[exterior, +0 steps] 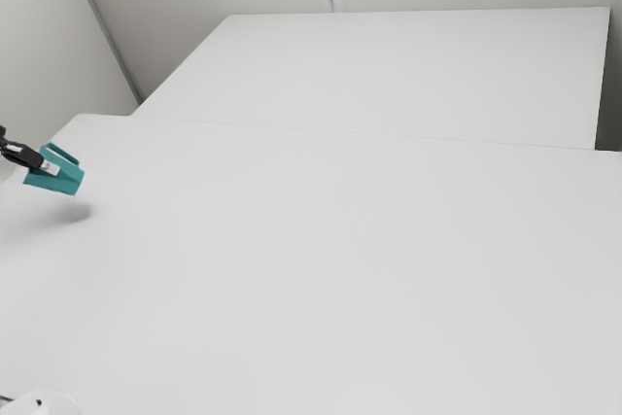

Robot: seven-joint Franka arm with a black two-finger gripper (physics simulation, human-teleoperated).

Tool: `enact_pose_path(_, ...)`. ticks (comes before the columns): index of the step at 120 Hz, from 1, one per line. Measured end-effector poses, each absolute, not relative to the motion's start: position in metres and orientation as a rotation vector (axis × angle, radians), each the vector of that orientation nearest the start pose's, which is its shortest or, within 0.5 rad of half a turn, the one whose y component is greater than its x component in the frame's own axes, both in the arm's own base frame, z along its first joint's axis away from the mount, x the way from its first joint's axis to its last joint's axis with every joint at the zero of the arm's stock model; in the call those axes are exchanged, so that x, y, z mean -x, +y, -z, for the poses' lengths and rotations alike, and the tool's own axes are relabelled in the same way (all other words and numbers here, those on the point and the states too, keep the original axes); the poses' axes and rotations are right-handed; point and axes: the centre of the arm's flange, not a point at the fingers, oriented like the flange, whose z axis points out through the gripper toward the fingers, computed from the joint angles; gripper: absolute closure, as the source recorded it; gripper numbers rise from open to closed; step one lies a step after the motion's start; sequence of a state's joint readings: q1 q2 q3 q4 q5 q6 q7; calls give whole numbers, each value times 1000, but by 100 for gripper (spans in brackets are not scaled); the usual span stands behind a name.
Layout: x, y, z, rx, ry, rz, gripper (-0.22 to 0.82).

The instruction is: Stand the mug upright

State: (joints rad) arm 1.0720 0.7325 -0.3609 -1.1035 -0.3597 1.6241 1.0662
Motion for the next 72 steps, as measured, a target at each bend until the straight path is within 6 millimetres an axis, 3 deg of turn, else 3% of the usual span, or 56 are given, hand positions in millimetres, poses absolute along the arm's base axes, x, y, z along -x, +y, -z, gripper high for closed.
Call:
enact_pose_path(20, -549, 430, -488, 3418, 599, 525, 79)
enact_pose_path(31, -567, 380, -515, 3346, 696, 427, 79)
enact_pose_path(54, -632, 261, -509, 3202, 875, 188, 79)
enact_pose_path(72, -658, 197, -482, 3136, 903, 89, 79)
